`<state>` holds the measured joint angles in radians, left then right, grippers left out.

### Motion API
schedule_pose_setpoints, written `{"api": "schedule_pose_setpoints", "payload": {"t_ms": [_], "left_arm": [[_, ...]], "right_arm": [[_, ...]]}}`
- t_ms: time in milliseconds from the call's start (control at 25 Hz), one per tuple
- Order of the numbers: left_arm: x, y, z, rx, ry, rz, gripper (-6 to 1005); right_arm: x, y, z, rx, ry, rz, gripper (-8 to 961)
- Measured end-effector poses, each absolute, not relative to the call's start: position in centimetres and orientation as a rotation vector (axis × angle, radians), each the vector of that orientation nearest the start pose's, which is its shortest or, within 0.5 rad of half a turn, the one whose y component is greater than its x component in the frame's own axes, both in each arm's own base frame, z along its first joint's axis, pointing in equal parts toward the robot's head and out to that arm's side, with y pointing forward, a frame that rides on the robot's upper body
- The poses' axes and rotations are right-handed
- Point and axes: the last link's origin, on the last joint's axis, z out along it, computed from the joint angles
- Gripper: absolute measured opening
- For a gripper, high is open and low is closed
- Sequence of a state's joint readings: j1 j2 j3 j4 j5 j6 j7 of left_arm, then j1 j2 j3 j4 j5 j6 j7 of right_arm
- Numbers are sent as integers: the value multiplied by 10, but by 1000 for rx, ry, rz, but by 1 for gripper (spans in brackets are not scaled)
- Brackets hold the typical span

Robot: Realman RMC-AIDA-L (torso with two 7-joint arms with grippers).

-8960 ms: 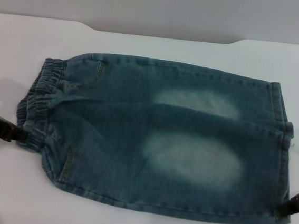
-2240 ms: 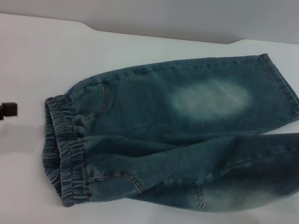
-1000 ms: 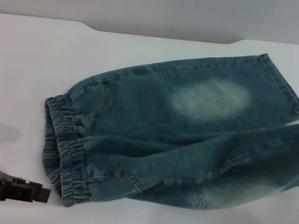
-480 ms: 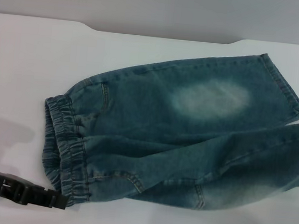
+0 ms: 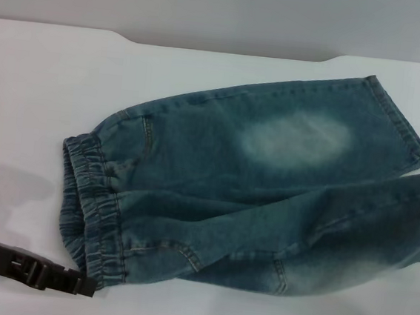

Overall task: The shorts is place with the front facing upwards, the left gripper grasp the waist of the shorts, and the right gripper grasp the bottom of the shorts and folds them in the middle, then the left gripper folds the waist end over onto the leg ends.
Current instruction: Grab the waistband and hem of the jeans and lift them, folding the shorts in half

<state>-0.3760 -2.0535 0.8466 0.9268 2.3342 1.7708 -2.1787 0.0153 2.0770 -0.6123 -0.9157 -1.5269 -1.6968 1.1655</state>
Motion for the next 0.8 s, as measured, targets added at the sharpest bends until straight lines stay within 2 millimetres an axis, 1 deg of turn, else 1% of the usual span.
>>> {"api": "schedule_pose_setpoints", "payload": {"t_ms": [800], "left_arm": [[-307, 270, 14, -2650, -1679, -99, 403]], "right_arm": [[340, 210, 102, -2163, 459, 840, 30]]}}
